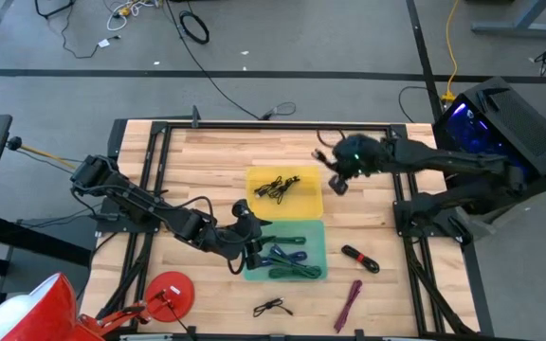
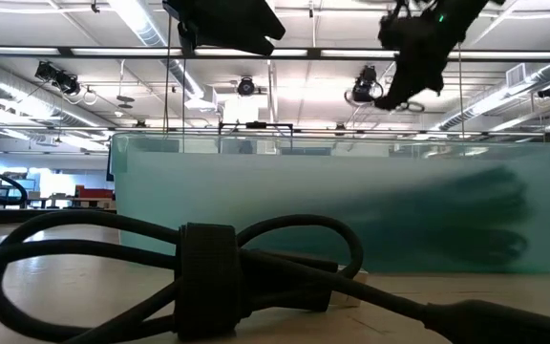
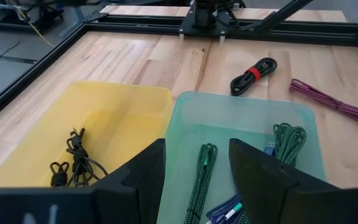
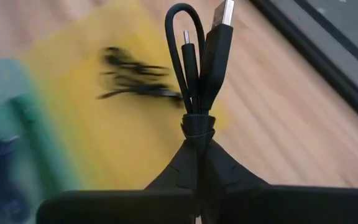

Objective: Pick & Place USB Port
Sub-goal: Put the black charger cable into the yellow bin

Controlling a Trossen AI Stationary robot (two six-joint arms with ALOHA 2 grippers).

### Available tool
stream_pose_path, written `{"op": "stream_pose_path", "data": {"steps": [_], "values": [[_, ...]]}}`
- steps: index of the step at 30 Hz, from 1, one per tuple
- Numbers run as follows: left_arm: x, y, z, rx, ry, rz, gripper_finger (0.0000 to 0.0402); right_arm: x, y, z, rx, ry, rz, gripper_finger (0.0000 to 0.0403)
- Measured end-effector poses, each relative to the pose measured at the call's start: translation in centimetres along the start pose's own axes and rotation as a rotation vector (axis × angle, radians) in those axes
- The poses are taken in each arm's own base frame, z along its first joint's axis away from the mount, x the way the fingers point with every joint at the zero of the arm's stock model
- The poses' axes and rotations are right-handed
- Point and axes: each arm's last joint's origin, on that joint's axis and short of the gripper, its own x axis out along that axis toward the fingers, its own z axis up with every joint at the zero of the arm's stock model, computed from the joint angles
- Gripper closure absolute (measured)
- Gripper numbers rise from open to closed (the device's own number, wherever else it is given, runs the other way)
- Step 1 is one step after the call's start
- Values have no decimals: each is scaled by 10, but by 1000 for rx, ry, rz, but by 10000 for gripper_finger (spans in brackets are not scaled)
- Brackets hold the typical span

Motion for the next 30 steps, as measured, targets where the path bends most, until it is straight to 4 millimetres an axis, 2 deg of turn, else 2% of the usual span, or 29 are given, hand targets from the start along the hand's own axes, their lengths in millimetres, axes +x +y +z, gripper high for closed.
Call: {"op": "stream_pose_path", "data": {"steps": [6, 11, 18, 22, 26, 30], "values": [[1, 2, 1, 1, -6, 25, 220, -15, 48, -16, -102, -42, 86, 403], [1, 2, 1, 9, -6, 26, 220, -8, 74, -18, -151, -99, 94, 403], [1, 2, 1, 7, -7, 26, 220, 29, 91, -11, -214, -98, 100, 403], [1, 2, 1, 7, -6, 23, 220, 48, 90, -8, -232, -82, 86, 403], [1, 2, 1, 7, -6, 22, 220, 58, 90, -6, -237, -75, 80, 402], [1, 2, 1, 6, -6, 22, 220, 58, 92, -3, -238, -105, 106, 387]]}}
